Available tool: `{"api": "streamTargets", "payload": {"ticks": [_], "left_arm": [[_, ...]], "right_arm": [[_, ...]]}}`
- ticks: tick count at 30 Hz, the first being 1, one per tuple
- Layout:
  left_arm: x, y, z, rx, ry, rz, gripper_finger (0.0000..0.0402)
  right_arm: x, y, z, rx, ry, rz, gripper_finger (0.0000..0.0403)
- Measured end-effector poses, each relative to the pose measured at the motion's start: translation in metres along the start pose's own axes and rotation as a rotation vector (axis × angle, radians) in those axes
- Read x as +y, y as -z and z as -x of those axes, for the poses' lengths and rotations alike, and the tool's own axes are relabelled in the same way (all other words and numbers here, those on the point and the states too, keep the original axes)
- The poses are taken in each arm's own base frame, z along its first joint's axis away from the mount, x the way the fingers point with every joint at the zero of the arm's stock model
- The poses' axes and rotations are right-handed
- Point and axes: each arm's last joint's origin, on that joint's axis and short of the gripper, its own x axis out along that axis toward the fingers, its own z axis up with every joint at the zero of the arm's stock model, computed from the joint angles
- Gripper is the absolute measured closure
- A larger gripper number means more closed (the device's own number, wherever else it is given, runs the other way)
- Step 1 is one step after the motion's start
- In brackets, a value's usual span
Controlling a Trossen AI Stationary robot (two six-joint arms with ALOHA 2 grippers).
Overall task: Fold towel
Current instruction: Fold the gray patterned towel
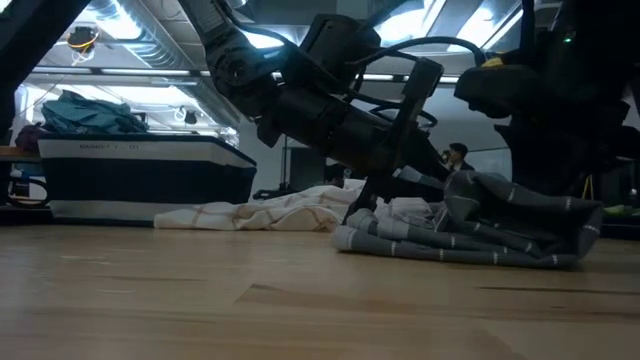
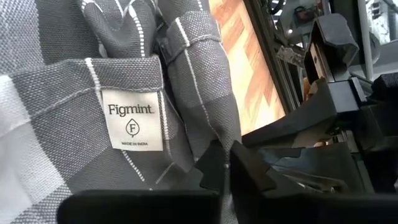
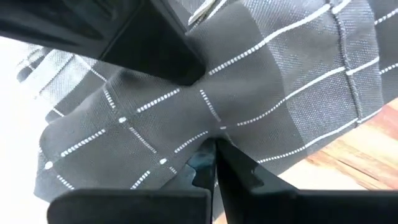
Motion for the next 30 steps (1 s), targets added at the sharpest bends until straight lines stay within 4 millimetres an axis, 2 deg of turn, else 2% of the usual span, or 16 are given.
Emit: {"api": "streamTargets", "payload": {"ticks": [4, 11, 16, 30], "left_arm": [[-0.007, -0.004, 0.006, -0.003, 0.009, -0.058, 0.0397], [-0.032, -0.012, 0.028, 0.027, -0.012, -0.17, 0.04], [-0.05, -0.019, 0.044, 0.021, 0.0, -0.234, 0.04], [-0.061, -0.024, 0.089, 0.04, -0.299, -0.384, 0.0401]], "right_arm": [[0.006, 0.0, 0.007, -0.048, -0.025, -0.003, 0.0384], [0.019, -0.001, 0.027, -0.136, -0.056, 0.022, 0.0384], [0.024, -0.005, 0.034, -0.188, -0.064, 0.023, 0.0384], [0.026, -0.006, 0.038, -0.212, -0.067, 0.025, 0.0384]]}}
